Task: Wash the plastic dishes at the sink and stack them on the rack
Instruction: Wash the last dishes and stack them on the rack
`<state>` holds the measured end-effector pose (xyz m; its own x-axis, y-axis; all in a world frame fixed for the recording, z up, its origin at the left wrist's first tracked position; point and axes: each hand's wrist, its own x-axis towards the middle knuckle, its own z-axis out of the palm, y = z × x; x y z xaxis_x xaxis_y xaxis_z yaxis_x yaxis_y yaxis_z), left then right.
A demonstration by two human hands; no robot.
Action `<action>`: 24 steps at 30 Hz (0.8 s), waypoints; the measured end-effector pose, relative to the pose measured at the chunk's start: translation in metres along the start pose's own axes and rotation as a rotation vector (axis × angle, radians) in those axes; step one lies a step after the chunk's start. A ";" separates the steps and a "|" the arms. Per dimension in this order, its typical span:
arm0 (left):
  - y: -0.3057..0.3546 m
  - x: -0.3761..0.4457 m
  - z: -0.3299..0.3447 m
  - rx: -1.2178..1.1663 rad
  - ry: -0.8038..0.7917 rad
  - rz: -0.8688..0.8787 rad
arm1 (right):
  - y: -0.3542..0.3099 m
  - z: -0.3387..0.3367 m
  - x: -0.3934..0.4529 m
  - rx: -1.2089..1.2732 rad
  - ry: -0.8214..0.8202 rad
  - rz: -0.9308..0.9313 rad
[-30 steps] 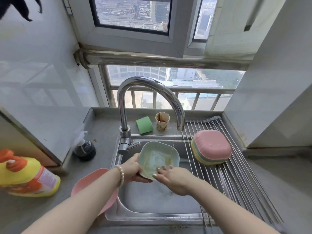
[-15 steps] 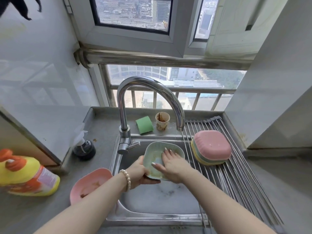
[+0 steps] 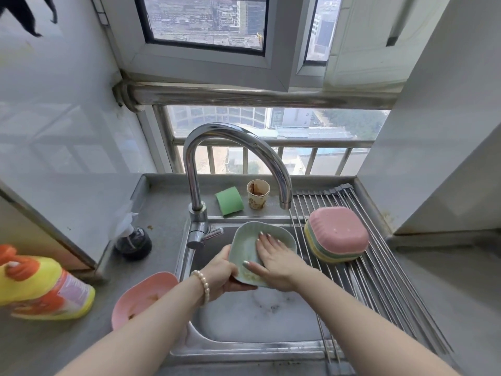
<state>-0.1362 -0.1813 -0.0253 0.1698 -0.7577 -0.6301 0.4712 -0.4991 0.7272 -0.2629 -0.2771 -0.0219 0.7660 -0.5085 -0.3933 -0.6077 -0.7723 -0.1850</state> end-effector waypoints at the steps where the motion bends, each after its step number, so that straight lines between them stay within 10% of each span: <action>1: 0.000 0.003 0.001 -0.001 0.001 0.021 | -0.009 0.002 0.003 0.074 -0.002 -0.044; 8: 0.011 0.007 -0.013 0.135 0.227 0.148 | -0.025 0.021 -0.027 0.318 -0.071 -0.241; 14: 0.022 0.004 -0.019 0.432 0.284 0.183 | 0.028 0.045 -0.017 -0.134 0.405 -0.319; 24: -0.033 -0.004 0.036 -0.051 0.493 0.232 | -0.022 0.050 -0.018 -0.016 0.698 -0.248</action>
<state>-0.1840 -0.1766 -0.0372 0.6538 -0.5526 -0.5169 0.4126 -0.3122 0.8557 -0.2740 -0.2323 -0.0562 0.8387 -0.4382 0.3233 -0.4007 -0.8986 -0.1787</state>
